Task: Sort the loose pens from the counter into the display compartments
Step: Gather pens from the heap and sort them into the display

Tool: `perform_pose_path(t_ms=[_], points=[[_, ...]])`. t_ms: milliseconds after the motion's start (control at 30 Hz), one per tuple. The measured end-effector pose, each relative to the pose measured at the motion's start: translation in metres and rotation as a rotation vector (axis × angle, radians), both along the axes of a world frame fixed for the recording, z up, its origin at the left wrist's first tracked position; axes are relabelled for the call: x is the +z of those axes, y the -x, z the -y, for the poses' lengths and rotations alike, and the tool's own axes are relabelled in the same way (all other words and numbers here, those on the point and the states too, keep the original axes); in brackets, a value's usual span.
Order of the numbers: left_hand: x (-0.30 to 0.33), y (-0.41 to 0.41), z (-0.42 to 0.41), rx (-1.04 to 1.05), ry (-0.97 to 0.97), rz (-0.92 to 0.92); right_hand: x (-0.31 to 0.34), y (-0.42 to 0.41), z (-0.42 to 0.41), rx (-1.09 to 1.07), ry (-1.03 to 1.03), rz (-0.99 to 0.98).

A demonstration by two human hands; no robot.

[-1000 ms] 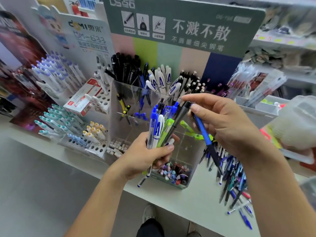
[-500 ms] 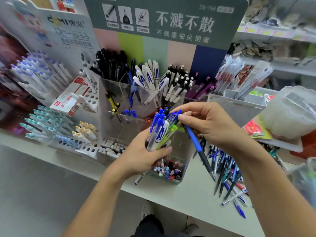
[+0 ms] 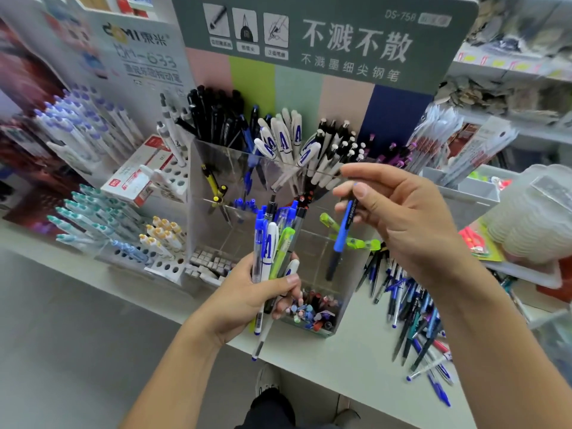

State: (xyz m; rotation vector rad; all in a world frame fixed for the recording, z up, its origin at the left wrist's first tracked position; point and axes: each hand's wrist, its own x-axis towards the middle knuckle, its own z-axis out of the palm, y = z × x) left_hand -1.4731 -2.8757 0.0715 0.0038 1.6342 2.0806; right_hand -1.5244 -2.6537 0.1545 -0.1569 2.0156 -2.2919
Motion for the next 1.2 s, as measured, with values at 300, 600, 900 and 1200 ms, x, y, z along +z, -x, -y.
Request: perform_pose_path(t_ms=[300,600,900,1200], points=[[0.01,0.013,0.034,0.382,-0.089,0.022,0.033,0.044,0.07,-0.301,0.018,-0.553],[0.017,0.02,0.034,0.435,-0.097,0.039,0.028,0.131,0.125,-0.102,-0.752,-0.466],[0.023,0.022,0.028,0.346,-0.147,0.028,0.029,0.106,0.105,-0.135,-1.354,-0.629],[0.025,0.018,0.028,-0.07,-0.387,0.122,0.031,0.044,0.078,-0.041,-1.019,-0.577]])
